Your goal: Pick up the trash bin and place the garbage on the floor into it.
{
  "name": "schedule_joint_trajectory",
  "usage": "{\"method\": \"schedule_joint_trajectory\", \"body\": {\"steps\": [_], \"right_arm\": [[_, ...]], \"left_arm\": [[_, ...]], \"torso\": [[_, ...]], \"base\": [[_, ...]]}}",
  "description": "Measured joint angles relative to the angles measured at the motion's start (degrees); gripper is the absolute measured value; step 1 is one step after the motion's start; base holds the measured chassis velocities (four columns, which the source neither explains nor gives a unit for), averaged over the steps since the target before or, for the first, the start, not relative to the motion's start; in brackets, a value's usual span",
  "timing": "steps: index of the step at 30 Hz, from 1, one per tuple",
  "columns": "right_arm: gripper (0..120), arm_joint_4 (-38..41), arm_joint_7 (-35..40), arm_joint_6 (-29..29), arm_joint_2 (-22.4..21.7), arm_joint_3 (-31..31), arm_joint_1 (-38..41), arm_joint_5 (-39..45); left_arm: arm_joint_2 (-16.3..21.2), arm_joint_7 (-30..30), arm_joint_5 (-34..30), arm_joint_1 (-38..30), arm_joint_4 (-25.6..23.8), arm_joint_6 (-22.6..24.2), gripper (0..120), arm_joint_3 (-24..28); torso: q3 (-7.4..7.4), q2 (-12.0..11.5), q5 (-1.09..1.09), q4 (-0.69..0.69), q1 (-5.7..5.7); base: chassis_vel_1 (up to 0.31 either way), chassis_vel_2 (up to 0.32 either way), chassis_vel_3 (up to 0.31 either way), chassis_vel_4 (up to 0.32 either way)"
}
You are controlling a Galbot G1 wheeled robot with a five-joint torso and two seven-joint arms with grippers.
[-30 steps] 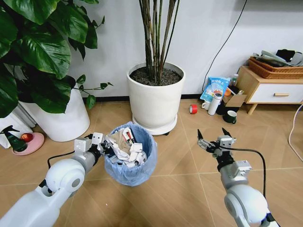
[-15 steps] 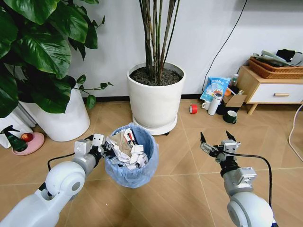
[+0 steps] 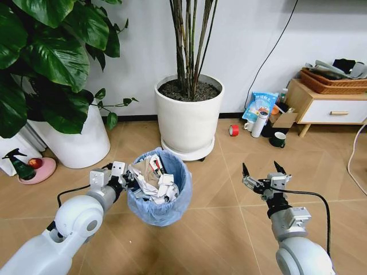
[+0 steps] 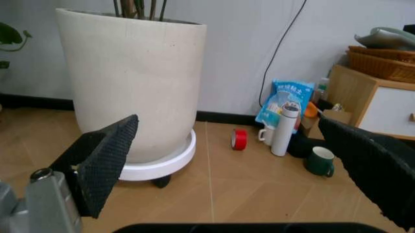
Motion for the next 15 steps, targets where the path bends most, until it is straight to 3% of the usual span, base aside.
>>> {"method": "schedule_joint_trajectory", "body": {"steps": [15], "right_arm": [[100, -0.1, -0.1, 0.5, 0.0, -0.6, -0.3, -0.8]], "left_arm": [[0.0, -0.3, -0.2, 0.0, 0.1, -0.1, 0, 0.0]], "torso": [[0.00, 0.0, -0.01, 0.00, 0.00]], "base": [[0.109, -0.052, -0.109, 0.051]]}}
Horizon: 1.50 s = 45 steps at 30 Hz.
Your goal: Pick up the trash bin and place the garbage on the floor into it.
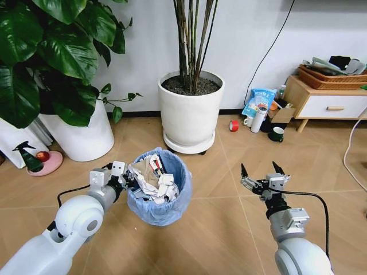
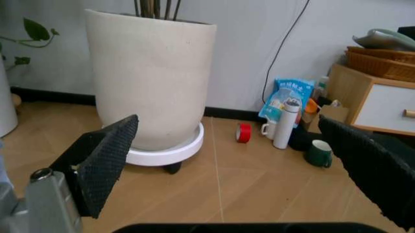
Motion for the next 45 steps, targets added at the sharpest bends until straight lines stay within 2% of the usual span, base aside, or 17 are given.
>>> {"method": "schedule_joint_trajectory", "body": {"steps": [27, 29, 30, 33, 36, 38, 40, 42, 45], "right_arm": [[100, 0.3, -0.2, 1.0, 0.0, -0.6, -1.2, -1.5], [100, 0.3, -0.2, 1.0, 0.0, -0.7, -1.2, -1.6], [100, 0.2, -0.2, 1.0, 0.0, -0.8, -1.2, -1.6], [100, 0.1, -0.1, 1.0, 0.1, -1.0, -1.1, -1.7], [100, -0.1, -0.1, 1.0, 0.2, -1.2, -1.0, -1.8], [100, -0.2, -0.1, 1.1, 0.2, -1.3, -1.1, -1.9], [100, -0.3, -0.1, 1.1, 0.2, -1.4, -1.1, -1.9], [100, -0.4, -0.1, 1.1, 0.1, -1.4, -1.0, -1.9], [100, -0.5, -0.1, 1.1, 0.0, -1.5, -0.9, -1.9]], "left_arm": [[-0.3, -0.4, -0.1, 1.2, -0.2, -0.4, 0, -0.4], [-0.2, -0.4, -0.2, 1.2, -0.2, -0.4, 0, -0.4], [-0.1, -0.4, -0.3, 1.1, -0.2, -0.4, 0, -0.5], [0.0, -0.4, -0.4, 1.1, -0.2, -0.4, 0, -0.6], [0.0, -0.3, -0.4, 1.1, -0.2, -0.4, 0, -0.6], [0.0, -0.3, -0.4, 1.3, -0.2, -0.5, 0, -0.6], [0.0, -0.3, -0.4, 1.3, -0.2, -0.5, 0, -0.6], [0.0, -0.3, -0.5, 1.3, -0.2, -0.5, 0, -0.7], [0.2, -0.3, -0.7, 1.1, -0.1, -0.5, 0, -0.8]], "torso": [[0.00, 0.0, 0.02, 0.00, 0.00], [0.00, 0.0, -0.03, 0.00, -0.01], [0.00, 0.0, 0.03, 0.00, 0.00], [0.00, 0.0, -0.03, 0.00, 0.00], [0.00, 0.0, 0.03, -0.01, 0.00], [0.00, 0.0, -0.04, 0.00, 0.00], [0.00, 0.0, 0.03, 0.00, 0.00], [0.00, 0.0, -0.03, 0.00, 0.01], [0.00, 0.0, 0.02, -0.01, 0.00]], "base": [[0.177, -0.067, -0.175, 0.068], [0.204, -0.098, -0.216, 0.070], [0.215, -0.082, -0.211, 0.074], [0.209, -0.054, -0.212, 0.065], [0.208, -0.046, -0.227, 0.038], [0.200, -0.062, -0.182, 0.059], [0.213, -0.061, -0.188, 0.067], [0.215, -0.046, -0.194, 0.067], [0.222, -0.063, -0.206, 0.060]]}}
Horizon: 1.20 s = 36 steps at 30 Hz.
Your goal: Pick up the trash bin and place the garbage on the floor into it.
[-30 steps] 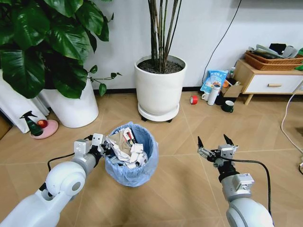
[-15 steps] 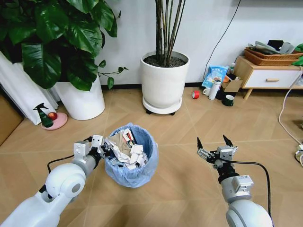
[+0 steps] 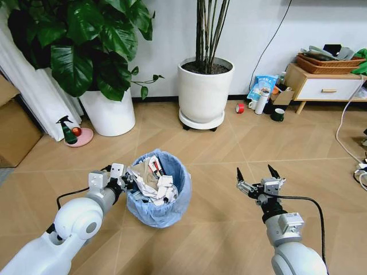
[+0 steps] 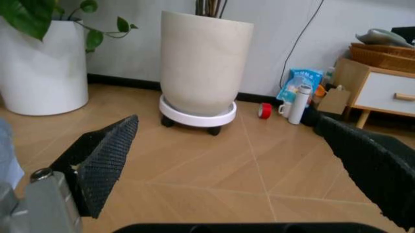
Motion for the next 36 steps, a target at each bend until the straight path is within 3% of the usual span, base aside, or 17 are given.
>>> {"method": "schedule_joint_trajectory", "body": {"steps": [20, 36], "right_arm": [[100, -1.1, 0.0, 0.2, -0.1, -0.2, 0.8, 0.5], [100, -1.8, -0.1, 0.6, -0.1, -0.3, 1.2, 0.6]], "left_arm": [[-0.3, 0.1, -0.1, -0.6, 1.0, 0.0, 0, 0.1], [-0.5, 0.2, 0.0, -0.6, 1.1, -0.1, 0, 0.2]], "torso": [[0.00, 0.0, -0.06, 0.00, 0.00], [-0.01, 0.0, -0.02, -0.01, -0.01]], "base": [[0.209, -0.072, -0.210, 0.070], [0.220, -0.164, -0.226, 0.162]]}}
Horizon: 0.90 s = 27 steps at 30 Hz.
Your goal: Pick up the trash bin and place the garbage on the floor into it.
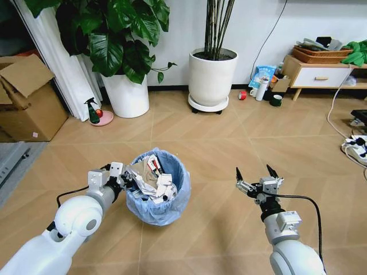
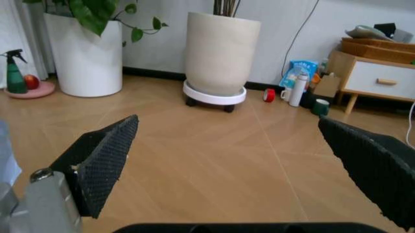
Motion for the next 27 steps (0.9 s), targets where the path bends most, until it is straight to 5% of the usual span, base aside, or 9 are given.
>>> {"method": "schedule_joint_trajectory", "body": {"steps": [27], "right_arm": [[100, 0.1, -0.1, 0.6, 0.1, 0.2, -0.8, -0.3]], "left_arm": [[-0.2, -0.2, 0.3, 0.4, -0.6, -0.1, 0, 0.0]], "torso": [[0.00, 0.0, -0.04, 0.01, 0.00]], "base": [[0.205, -0.139, -0.204, 0.138]]}}
